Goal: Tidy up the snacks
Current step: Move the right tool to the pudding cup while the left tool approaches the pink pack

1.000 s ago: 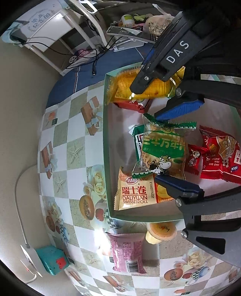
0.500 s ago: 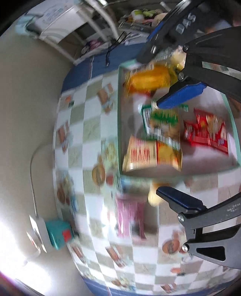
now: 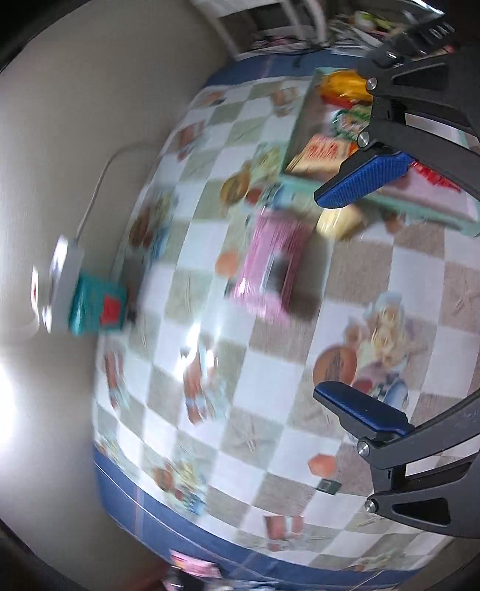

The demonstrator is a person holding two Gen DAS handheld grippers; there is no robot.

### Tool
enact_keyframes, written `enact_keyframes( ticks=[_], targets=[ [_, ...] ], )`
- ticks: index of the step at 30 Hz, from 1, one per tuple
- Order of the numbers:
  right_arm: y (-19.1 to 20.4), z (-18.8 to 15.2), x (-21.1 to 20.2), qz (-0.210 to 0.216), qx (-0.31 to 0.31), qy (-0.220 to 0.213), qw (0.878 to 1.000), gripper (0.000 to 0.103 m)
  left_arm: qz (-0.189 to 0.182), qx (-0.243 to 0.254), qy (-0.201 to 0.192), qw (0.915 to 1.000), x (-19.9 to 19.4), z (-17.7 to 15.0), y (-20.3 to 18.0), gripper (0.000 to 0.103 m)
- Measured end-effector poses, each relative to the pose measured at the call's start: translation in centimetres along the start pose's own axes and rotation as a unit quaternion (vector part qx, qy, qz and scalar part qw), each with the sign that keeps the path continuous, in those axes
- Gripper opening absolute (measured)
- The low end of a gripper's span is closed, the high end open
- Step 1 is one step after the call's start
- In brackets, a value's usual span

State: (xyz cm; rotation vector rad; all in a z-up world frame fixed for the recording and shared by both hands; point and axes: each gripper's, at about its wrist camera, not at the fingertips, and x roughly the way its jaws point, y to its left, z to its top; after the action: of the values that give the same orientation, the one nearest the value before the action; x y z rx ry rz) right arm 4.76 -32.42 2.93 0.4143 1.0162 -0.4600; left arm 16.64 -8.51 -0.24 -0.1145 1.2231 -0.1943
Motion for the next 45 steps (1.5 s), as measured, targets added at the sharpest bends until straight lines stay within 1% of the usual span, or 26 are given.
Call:
enact_keyframes(
  ticks=[3, 5, 7, 8, 11, 15, 17, 18, 19, 22, 23, 25, 26, 28, 30, 32, 33, 34, 41, 45],
  targets=[
    [2.4, -0.4, 1.4, 0.011, -0.019, 0.013, 1.000, 0.103, -0.003, -0.034, 0.013, 0.9993, 1.5, 0.4, 1.8, 0.095],
    [3.6, -0.6, 2.2, 0.014, -0.030, 0.016, 0.999, 0.103, -0.008, -0.048, 0.018, 0.9987, 2.6, 0.7, 2.1, 0.095],
    [4.8, -0.7, 3.1, 0.016, -0.044, 0.019, 0.999, 0.103, -0.014, -0.047, 0.023, 0.9986, 3.6, 0.8, 1.7, 0.095],
    [5.2, -0.7, 3.6, 0.014, -0.051, 0.021, 0.998, 0.103, -0.008, -0.040, 0.025, 0.9989, 4.2, 0.9, 1.2, 0.095],
    [6.3, -0.9, 4.9, -0.003, -0.076, 0.024, 0.997, 0.103, -0.004, -0.023, 0.026, 0.9994, 5.5, 1.2, 0.2, 0.095],
    [7.1, -0.9, 6.2, -0.002, -0.095, 0.028, 0.995, 0.103, -0.017, -0.022, 0.037, 0.9989, 6.8, 1.4, -0.3, 0.095],
    [7.6, -1.1, 6.5, -0.005, -0.110, 0.027, 0.994, 0.103, -0.009, -0.025, 0.043, 0.9987, 7.2, 1.3, -0.1, 0.095],
    [7.9, -1.2, 6.7, -0.006, -0.117, 0.029, 0.993, 0.103, 0.001, -0.034, 0.048, 0.9983, 7.3, 1.3, 0.4, 0.095],
    [8.1, -1.3, 6.8, -0.002, -0.121, 0.030, 0.992, 0.103, 0.013, -0.053, 0.057, 0.9969, 7.4, 1.3, 1.4, 0.095],
    [9.0, -1.6, 6.6, 0.017, -0.140, 0.028, 0.990, 0.102, 0.027, -0.102, 0.061, 0.9926, 7.1, 1.4, 4.1, 0.095],
    [9.5, -1.8, 6.5, 0.028, -0.148, 0.029, 0.988, 0.101, 0.031, -0.120, 0.059, 0.9905, 6.8, 1.5, 5.1, 0.095],
    [10.5, -2.1, 6.4, 0.059, -0.165, 0.034, 0.984, 0.087, 0.034, -0.149, 0.055, 0.9867, 6.3, 1.6, 6.9, 0.095],
    [10.9, -2.2, 6.5, 0.070, -0.171, 0.041, 0.982, 0.084, 0.033, -0.160, 0.056, 0.9850, 6.1, 1.6, 7.6, 0.095],
    [11.7, -2.5, 6.9, 0.083, -0.185, 0.053, 0.978, 0.075, 0.031, -0.165, 0.058, 0.9840, 6.1, 1.6, 8.2, 0.095],
    [12.3, -2.7, 7.4, 0.085, -0.197, 0.063, 0.975, 0.069, 0.021, -0.166, 0.064, 0.9838, 6.4, 1.6, 8.4, 0.095],
    [12.8, -3.1, 8.2, 0.078, -0.210, 0.077, 0.971, 0.069, 0.010, -0.167, 0.073, 0.9832, 6.9, 1.4, 8.3, 0.095],
    [13.0, -3.3, 8.6, 0.069, -0.215, 0.082, 0.971, 0.066, 0.005, -0.167, 0.076, 0.9829, 7.2, 1.4, 8.2, 0.095],
    [13.2, -3.5, 8.9, 0.065, -0.218, 0.085, 0.970, 0.061, 0.001, -0.167, 0.079, 0.9827, 7.3, 1.3, 8.2, 0.095],
    [13.6, -3.8, 9.8, 0.039, -0.228, 0.094, 0.968, 0.060, -0.024, -0.175, 0.083, 0.9807, 7.5, 1.4, 8.2, 0.095],
    [13.3, -3.5, 8.7, 0.050, -0.220, 0.085, 0.970, 0.060, -0.033, -0.188, 0.083, 0.9782, 7.2, 1.4, 9.4, 0.095]
  ],
)
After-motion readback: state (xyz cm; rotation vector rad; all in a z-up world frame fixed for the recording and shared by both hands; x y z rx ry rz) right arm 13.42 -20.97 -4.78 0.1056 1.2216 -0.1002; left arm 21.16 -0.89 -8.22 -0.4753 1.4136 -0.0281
